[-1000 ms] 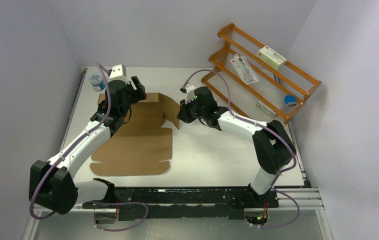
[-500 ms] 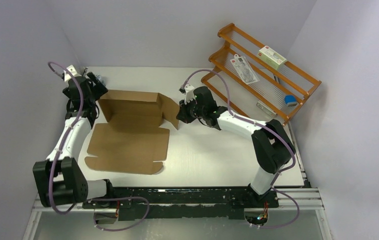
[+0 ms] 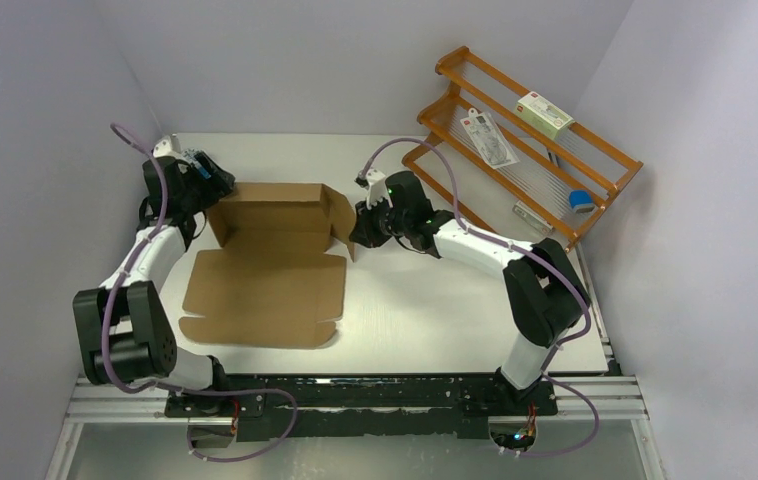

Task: Fold the paper box

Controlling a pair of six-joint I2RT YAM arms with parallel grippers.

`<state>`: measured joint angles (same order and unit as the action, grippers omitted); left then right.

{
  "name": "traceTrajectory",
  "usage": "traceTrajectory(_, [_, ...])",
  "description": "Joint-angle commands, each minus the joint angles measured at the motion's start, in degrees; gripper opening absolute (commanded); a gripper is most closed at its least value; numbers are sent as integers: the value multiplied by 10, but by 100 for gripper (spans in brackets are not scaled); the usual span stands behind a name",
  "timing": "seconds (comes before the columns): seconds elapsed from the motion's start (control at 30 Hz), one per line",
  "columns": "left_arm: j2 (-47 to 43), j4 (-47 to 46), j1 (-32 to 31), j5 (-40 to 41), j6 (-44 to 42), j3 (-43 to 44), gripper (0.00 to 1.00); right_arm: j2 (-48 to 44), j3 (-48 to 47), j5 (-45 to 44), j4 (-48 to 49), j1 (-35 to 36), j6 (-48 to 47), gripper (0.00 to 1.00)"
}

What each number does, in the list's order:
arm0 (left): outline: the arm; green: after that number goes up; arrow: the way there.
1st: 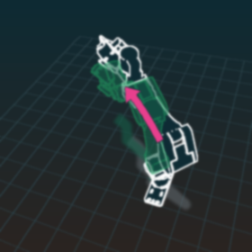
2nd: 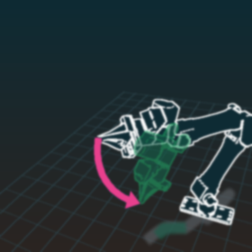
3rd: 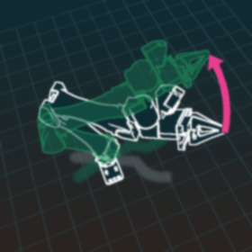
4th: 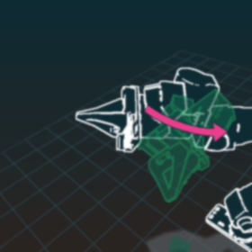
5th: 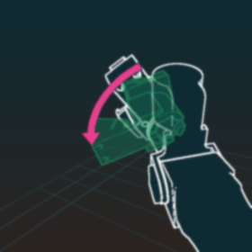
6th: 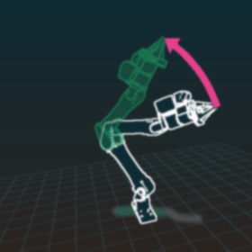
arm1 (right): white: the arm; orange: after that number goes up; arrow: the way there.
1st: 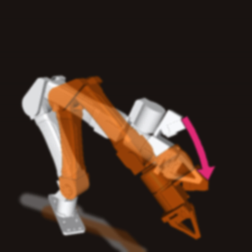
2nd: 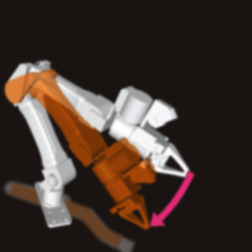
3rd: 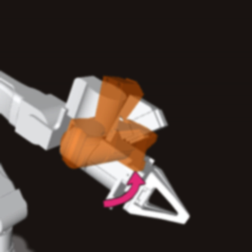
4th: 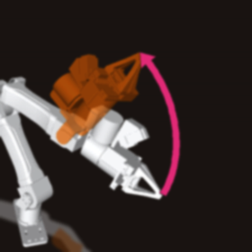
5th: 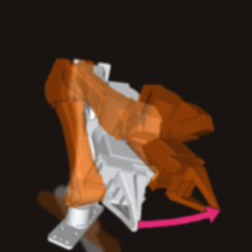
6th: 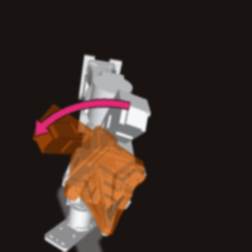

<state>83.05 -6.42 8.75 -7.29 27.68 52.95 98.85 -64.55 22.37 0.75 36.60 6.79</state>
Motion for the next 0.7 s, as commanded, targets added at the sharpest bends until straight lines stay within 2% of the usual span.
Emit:
traceTrajectory(0.0, [-51,-14,-1,-98,20,-32,78,-5,-2,46,-3,5,-16,20])
traceTrajectory(0.23, [-82,-17,-1,-95,17,-59,79,-12,16,84,32,-1,-58,31])
traceTrajectory(0.53, [-55,-59,-1,-116,21,-84,77,12,-18,151,38,-8,-100,32])
traceTrajectory(0.67, [-38,-64,-1,-120,13,-86,77,2,-11,125,22,-13,-120,36])
